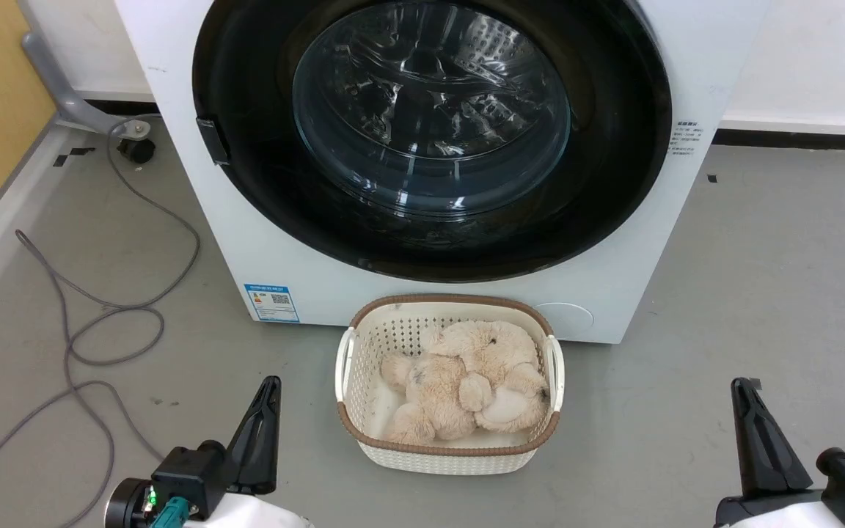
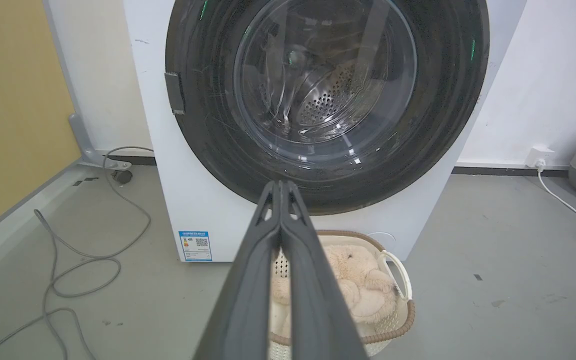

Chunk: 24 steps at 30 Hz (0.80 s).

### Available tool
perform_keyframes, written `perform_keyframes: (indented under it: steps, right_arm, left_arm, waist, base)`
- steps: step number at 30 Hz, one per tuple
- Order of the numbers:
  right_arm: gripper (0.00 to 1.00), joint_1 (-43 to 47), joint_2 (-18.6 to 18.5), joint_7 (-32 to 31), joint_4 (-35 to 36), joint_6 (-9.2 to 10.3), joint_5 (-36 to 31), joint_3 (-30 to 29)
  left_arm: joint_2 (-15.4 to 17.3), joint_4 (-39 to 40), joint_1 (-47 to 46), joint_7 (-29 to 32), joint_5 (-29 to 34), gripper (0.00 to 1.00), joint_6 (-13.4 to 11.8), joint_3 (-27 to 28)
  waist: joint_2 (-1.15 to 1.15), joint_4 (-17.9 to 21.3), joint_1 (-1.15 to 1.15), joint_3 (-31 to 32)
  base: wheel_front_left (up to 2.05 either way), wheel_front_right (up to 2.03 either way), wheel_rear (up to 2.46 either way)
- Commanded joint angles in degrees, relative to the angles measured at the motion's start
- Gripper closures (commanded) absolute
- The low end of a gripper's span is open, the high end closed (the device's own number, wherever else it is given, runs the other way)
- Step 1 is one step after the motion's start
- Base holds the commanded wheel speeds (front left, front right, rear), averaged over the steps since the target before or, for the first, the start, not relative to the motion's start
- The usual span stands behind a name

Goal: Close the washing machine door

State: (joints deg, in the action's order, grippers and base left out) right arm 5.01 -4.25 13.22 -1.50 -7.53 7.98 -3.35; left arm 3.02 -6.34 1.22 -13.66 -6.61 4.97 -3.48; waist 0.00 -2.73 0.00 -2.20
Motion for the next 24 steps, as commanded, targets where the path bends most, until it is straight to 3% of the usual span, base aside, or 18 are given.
perform_keyframes:
  steps: [1,24]
  right_arm:
    - [1.0,-0.4,0.1,-0.2,0.1,0.0,-0.6,0.1]
    - [1.0,-1.3,0.4,-2.8,0.4,0.01,-2.1,0.8]
  left_arm:
    - [0.0,0.3,-0.1,0.3,0.5,1.0,-0.3,0.1]
    - [0.0,1.5,-0.3,2.9,1.7,1.0,-1.3,0.8]
  waist:
    - [0.0,0.0,0.0,0.0]
    - [0.0,0.6,0.0,0.5]
  base:
    - [0.0,0.0,0.0]
    - [0.0,0.0,0.0]
